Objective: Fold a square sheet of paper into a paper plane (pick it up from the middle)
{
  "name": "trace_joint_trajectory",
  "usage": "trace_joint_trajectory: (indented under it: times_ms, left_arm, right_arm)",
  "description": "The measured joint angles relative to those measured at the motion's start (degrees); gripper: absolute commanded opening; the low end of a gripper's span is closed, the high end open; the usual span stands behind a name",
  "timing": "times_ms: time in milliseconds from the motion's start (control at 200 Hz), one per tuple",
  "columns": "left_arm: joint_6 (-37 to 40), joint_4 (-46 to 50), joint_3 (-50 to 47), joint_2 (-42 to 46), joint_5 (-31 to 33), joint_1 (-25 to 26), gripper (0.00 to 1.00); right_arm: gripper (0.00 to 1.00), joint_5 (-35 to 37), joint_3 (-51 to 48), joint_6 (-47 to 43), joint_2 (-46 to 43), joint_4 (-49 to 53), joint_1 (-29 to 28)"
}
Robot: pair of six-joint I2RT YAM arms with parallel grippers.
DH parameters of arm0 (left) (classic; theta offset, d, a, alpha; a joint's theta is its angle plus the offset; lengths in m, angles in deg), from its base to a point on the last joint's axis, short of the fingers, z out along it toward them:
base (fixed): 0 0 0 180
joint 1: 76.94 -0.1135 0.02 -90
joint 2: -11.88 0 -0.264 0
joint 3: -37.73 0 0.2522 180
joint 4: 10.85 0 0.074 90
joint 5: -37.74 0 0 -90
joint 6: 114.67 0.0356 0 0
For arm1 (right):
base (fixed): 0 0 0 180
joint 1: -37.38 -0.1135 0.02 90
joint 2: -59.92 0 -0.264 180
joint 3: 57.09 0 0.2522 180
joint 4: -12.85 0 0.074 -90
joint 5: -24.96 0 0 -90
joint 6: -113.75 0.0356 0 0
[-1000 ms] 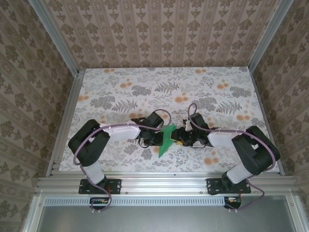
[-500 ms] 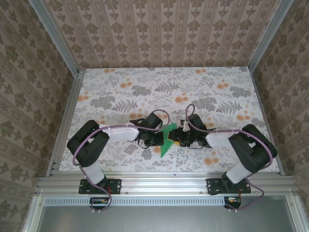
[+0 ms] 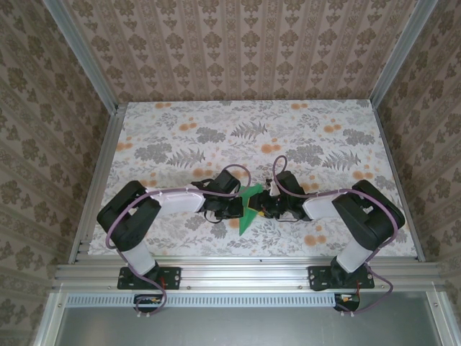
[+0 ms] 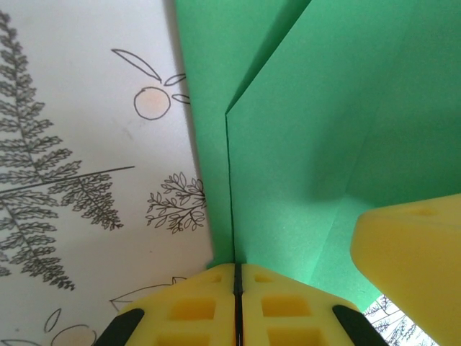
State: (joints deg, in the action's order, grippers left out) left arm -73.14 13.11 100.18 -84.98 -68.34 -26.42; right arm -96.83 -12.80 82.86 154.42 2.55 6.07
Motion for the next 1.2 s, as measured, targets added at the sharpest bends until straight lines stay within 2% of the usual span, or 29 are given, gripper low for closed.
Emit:
trace_joint_trajectory:
  times_ms: [370, 935, 1200]
  left_arm:
    - [-0.9, -1.5, -1.1, 0.5, -0.3, 0.0, 0.1]
    - [-1.2, -2.2, -1.6, 0.6, -1.0, -0.3, 0.1]
    - [-1.3, -2.5, -1.8, 0.9, -1.3, -0.4, 0.11]
  right_arm:
    - [0.32, 0.3, 0.3, -0.4, 0.4, 0.1, -0.3]
    - [0.22, 1.0, 2.9, -2.1, 2.8, 1.7, -0.4]
    - [0.12, 0.5, 3.7, -2.3, 4.1, 1.5, -0.4]
